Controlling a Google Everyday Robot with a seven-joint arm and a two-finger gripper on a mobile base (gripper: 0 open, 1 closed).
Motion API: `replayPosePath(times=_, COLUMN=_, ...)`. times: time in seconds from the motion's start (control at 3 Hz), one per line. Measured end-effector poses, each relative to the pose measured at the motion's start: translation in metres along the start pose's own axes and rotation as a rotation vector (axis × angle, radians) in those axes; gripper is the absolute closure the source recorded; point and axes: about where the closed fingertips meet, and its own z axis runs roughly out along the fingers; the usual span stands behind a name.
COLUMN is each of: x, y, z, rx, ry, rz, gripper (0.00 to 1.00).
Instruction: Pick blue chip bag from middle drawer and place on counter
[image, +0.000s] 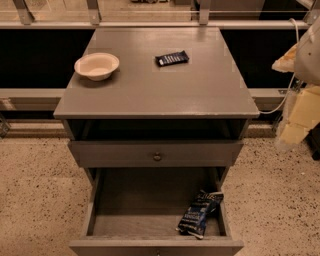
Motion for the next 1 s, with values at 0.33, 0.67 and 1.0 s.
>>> replayPosePath(times=0.33, x=0.000, y=0.000, z=0.000, rx=0.000, ry=0.000, rz=0.000, gripper=0.00)
replayPosePath(times=0.67, x=0.005, y=0.009, z=0.023, rx=-0.029, ry=-0.052, rz=-0.022, gripper=0.00)
replayPosePath(times=1.0, x=0.013, y=0.043, z=0.052, rx=-0.031, ry=-0.169, rz=-0.067, gripper=0.00)
